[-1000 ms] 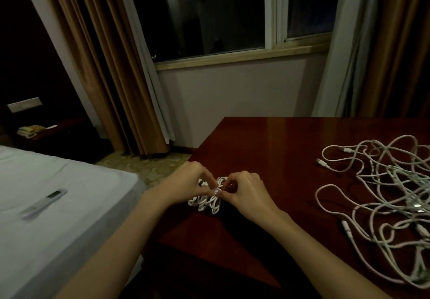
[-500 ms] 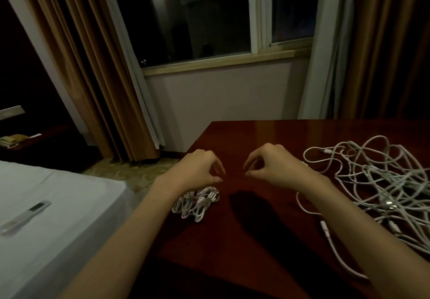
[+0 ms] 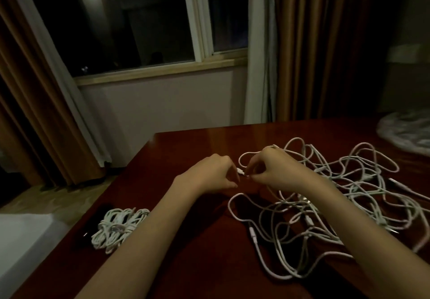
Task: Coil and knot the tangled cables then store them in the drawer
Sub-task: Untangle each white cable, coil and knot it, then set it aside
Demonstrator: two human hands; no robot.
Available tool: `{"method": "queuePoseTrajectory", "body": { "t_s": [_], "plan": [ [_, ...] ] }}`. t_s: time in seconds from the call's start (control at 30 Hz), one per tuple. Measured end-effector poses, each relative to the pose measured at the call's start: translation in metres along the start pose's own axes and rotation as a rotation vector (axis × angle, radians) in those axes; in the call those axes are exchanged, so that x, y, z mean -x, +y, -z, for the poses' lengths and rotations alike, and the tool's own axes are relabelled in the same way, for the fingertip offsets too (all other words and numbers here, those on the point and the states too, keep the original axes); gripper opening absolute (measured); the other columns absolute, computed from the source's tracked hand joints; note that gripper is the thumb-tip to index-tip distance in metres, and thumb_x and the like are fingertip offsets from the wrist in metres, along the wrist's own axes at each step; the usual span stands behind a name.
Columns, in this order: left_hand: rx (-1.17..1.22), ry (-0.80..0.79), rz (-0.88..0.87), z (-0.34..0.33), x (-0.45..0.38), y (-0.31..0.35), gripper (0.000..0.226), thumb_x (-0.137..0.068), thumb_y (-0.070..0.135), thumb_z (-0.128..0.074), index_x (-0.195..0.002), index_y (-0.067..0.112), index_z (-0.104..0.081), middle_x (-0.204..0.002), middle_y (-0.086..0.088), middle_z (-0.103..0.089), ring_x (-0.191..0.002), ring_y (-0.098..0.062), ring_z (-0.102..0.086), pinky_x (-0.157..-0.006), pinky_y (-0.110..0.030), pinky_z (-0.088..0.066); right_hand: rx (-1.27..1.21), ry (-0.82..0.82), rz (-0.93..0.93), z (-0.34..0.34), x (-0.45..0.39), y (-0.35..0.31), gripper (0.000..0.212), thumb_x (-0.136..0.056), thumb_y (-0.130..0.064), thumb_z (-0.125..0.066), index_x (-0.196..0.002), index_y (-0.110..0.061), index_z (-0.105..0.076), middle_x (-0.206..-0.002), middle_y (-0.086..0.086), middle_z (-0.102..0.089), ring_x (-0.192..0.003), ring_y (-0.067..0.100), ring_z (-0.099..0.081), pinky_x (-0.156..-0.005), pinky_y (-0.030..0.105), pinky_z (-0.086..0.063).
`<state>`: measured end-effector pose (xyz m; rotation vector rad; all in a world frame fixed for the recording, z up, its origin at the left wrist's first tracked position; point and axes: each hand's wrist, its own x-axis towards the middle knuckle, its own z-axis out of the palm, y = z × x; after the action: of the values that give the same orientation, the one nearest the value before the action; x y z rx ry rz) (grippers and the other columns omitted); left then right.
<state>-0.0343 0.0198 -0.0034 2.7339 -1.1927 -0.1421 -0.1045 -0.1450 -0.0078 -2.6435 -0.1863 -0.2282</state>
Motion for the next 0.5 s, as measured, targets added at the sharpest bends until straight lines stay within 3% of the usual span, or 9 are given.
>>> {"method": "queuePoseTrajectory", "body": {
  "t_s": [0.13,0.23,0.33,0.43,0.5],
  "plan": [
    [0.027,-0.03,0.004,-0.016,-0.027,0.005,0.017,-0.086,0.023,-0.068,-0.103,0.02,-0.074,-0.102,0.001,-0.072,-0.095,-0.014,-0.065,-0.083,-0.035,-0.054,-0.006,-0.065,-0.018,-0.002,0.004,0.013,0.015,-0.083,-0.021,-0.072,-0.098,-0.02,-0.076,-0.09,-0.004,-0.073,-0.08,0.003,-0.064,-0.074,0.023,-0.055],
    [0.022,-0.029,0.027,-0.022,-0.042,0.003,0.005,-0.085,0.023,-0.066,-0.084,0.025,-0.07,-0.086,0.003,-0.067,-0.082,-0.016,-0.063,-0.065,-0.03,-0.05,-0.055,-0.125,-0.006,-0.012,0.004,0.011,0.017,-0.084,-0.026,-0.072,-0.099,-0.019,-0.075,-0.09,-0.004,-0.071,-0.08,0.005,-0.064,-0.073,0.023,-0.053],
    [0.039,-0.018,0.044,-0.026,-0.049,0.0,0.023,-0.087,0.02,-0.064,-0.07,0.032,-0.055,-0.079,0.006,-0.057,-0.071,-0.012,-0.054,-0.06,-0.025,-0.041,-0.052,-0.196,0.027,-0.028,0.002,0.006,0.019,-0.087,-0.027,-0.07,-0.1,-0.014,-0.074,-0.091,-0.004,-0.068,-0.083,0.011,-0.064,-0.076,0.026,-0.053],
    [0.085,0.036,0.042,-0.031,-0.05,-0.008,0.008,-0.088,0.019,-0.063,-0.085,0.023,-0.069,-0.089,0.005,-0.065,-0.075,-0.01,-0.059,-0.063,-0.025,-0.046,-0.043,-0.142,0.015,-0.035,-0.006,0.007,0.014,-0.088,-0.022,-0.069,-0.091,-0.01,-0.075,-0.076,-0.004,-0.061,-0.073,0.015,-0.062,-0.063,0.021,-0.047],
    [0.154,0.13,0.05,-0.034,-0.048,-0.013,0.013,-0.093,0.022,-0.059,-0.095,0.022,-0.072,-0.09,0.004,-0.069,-0.078,-0.012,-0.063,-0.068,-0.028,-0.052,-0.061,-0.029,-0.041,-0.032,-0.014,0.012,0.014,-0.088,-0.021,-0.068,-0.087,-0.009,-0.076,-0.069,-0.003,-0.061,-0.064,0.008,-0.058,-0.056,0.016,-0.041]
  ]
}}
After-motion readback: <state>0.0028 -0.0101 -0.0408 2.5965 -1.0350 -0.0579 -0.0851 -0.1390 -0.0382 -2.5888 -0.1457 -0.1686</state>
